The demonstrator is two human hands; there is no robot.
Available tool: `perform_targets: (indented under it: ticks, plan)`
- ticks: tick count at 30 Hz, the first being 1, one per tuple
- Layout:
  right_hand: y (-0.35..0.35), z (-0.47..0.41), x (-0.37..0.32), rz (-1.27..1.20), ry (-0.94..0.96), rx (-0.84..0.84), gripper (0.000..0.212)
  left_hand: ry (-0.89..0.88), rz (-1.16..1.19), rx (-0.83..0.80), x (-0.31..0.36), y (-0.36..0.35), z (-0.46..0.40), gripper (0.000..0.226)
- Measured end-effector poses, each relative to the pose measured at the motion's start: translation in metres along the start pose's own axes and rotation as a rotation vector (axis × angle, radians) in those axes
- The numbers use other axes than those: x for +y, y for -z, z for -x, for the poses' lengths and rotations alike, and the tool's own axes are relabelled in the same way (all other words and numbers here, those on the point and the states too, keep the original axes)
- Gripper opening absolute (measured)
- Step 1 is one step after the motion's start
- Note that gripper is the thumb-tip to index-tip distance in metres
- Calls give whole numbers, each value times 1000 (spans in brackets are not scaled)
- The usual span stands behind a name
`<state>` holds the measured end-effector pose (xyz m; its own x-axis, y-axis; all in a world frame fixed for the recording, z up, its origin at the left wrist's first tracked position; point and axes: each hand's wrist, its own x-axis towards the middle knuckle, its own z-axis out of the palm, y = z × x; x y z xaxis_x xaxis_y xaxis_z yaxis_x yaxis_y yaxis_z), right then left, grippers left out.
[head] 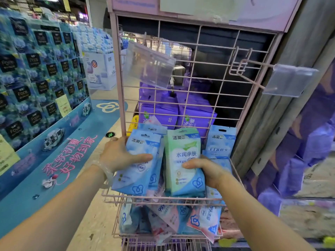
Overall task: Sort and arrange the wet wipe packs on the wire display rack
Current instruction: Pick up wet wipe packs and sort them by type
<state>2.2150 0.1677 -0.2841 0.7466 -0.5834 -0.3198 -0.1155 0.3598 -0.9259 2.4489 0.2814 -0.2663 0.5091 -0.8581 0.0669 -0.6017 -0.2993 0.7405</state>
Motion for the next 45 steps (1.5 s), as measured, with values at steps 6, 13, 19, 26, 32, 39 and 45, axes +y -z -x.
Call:
perform_targets:
  ticks: [6, 13, 19, 26, 32, 39, 45]
  plan:
    - [-11, -3, -4, 36, 39, 30, 32, 56, 296, -73, -10, 2, 7, 94]
    - [26, 47, -6, -234, 438, 166, 21, 70, 472, 56, -19, -7, 11, 88]
    - [24, 41, -13, -250, 455, 202, 34, 15, 509, 11, -20, -7, 13, 76]
    - [-5, 14, 18, 211, 259, 330, 72, -44, 307, 130, -18, -11, 24, 51]
    - [-11, 10, 10, 272, 290, 421, 80, 41, 46, 272, -5, -10, 36, 59]
    - [-16, 12, 4, 322, 327, 461, 68, -3, 352, 181, 3, -11, 50, 50]
    - [-22, 9, -8, 283, 329, 436, 71, 187, 736, -42, 4, 1, 46, 45]
